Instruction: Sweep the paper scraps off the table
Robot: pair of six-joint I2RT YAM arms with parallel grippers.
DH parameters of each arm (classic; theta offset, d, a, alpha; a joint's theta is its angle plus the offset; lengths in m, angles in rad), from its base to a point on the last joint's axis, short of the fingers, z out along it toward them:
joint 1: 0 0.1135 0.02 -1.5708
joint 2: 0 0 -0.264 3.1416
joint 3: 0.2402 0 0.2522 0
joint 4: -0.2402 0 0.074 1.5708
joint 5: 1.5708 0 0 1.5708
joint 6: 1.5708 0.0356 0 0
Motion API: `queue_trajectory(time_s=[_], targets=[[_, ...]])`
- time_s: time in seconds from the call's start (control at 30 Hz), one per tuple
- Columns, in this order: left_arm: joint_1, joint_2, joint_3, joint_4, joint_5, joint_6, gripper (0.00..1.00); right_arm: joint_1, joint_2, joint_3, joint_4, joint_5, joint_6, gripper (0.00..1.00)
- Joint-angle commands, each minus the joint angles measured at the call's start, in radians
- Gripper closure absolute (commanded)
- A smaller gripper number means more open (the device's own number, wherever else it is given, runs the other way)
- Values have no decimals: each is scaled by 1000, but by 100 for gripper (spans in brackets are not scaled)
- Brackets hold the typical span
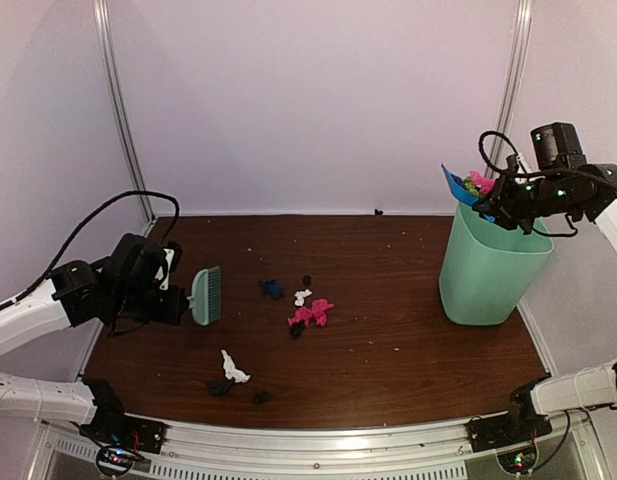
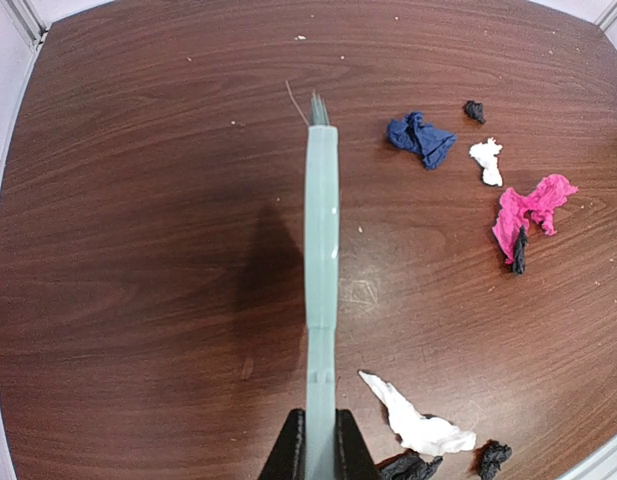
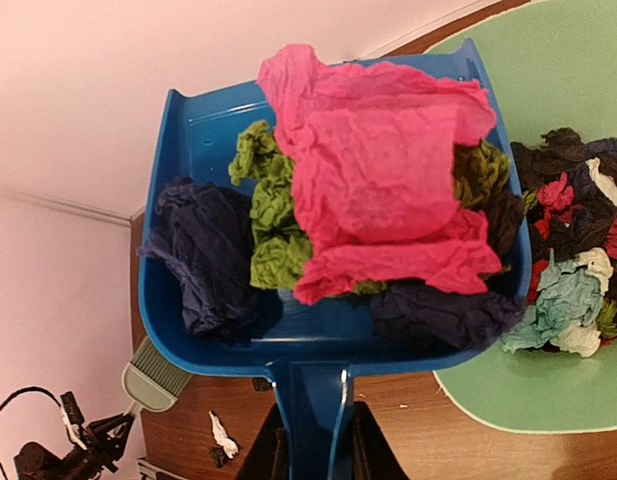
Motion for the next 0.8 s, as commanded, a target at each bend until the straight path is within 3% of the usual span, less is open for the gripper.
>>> queue_trajectory(time_s=[0.0,0.37,0.63,0.77], targets=[[8,-3,-6,63,5,10,100,-52,-40,-35,108,-141,72,100],[8,3,-6,63,10,11,100,-174,-100,-96,272,-322,238,100],[8,11,-6,63,13,11,100,-293,-171,-211,476,-459,466,100],[7,15,-5,63,15,12,100,-329,-215,-319,669,-521,653,100]])
